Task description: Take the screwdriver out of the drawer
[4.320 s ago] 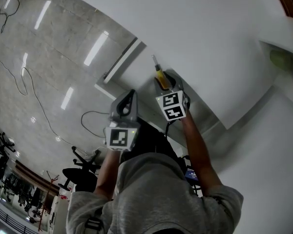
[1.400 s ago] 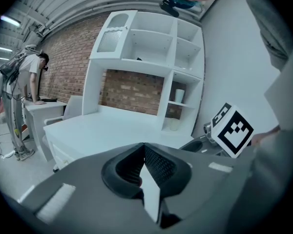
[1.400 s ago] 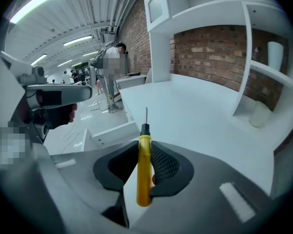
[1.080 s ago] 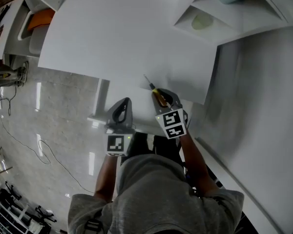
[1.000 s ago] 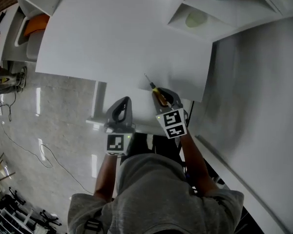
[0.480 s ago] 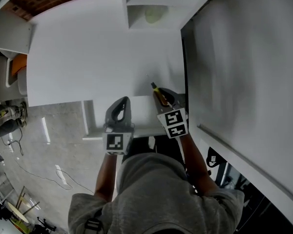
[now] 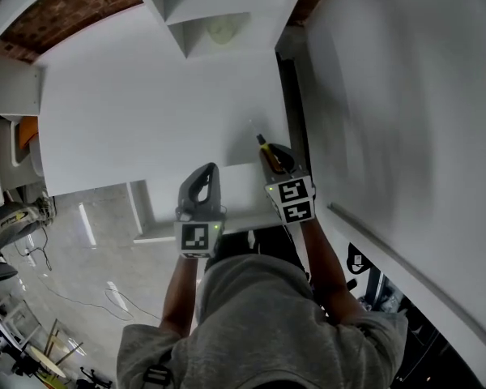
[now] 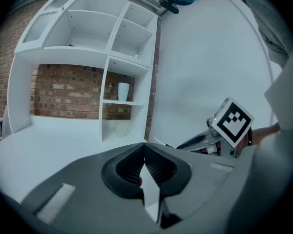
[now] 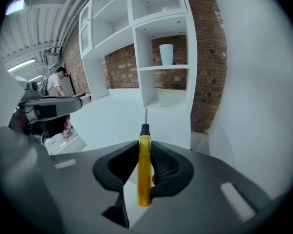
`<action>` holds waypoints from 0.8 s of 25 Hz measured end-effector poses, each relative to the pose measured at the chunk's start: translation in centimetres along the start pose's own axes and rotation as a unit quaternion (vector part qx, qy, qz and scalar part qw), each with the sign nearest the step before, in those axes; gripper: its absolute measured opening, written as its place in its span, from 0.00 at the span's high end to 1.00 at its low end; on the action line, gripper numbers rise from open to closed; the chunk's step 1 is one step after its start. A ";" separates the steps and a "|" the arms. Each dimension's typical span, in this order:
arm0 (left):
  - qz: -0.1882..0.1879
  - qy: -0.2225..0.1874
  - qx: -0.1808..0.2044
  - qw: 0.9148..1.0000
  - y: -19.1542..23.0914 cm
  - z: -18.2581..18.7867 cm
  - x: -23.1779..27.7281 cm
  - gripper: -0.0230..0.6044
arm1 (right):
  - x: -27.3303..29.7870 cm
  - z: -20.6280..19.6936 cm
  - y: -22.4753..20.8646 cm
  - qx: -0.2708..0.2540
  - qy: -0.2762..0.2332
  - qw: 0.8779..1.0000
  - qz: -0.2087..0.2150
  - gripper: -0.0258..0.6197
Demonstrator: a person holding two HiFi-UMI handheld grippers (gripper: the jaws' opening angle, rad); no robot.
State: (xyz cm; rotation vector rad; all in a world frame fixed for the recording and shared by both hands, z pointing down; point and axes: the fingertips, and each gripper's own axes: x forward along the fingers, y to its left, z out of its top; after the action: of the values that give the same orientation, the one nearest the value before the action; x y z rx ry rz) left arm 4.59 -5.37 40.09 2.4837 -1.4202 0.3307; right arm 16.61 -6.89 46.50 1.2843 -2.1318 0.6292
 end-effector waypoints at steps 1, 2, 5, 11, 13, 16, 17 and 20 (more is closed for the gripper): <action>0.000 0.003 0.002 1.000 -0.2 -0.4 0.4 0.94 | 0.4 -0.4 -0.6 0.004 0.004 1.000 0.000 0.83; 0.000 0.006 0.002 1.000 -0.3 -0.8 0.7 0.94 | 1.0 -0.7 -1.1 0.007 0.008 1.000 -0.001 0.83; 0.002 0.020 -0.001 1.000 -0.7 -1.8 1.7 0.94 | 2.6 -1.6 -2.4 0.014 0.018 1.000 0.000 0.83; 0.012 0.036 -0.018 0.999 -0.6 -2.5 3.9 0.94 | 5.6 -2.7 -4.0 0.022 0.036 0.999 0.010 0.83; 0.015 0.042 -0.028 0.999 -0.6 -2.5 4.6 0.94 | 6.5 -3.0 -4.6 0.022 0.044 0.999 0.011 0.83; 0.019 0.047 -0.030 0.998 -0.3 -3.0 5.3 0.94 | 7.9 -3.5 -5.2 0.023 0.055 0.998 0.014 0.83; 0.020 0.047 -0.030 0.998 -0.3 -3.1 5.4 0.94 | 8.3 -3.7 -5.3 0.023 0.057 0.998 0.016 0.83; 0.024 0.051 -0.037 0.998 -0.3 -3.4 5.8 0.94 | 9.1 -4.0 -5.7 0.025 0.064 0.997 0.018 0.83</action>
State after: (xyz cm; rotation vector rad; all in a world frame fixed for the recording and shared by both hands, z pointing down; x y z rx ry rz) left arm 7.49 -8.76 45.06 2.3418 -1.4267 0.4006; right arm 19.14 -12.53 56.15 1.1996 -2.0507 0.7636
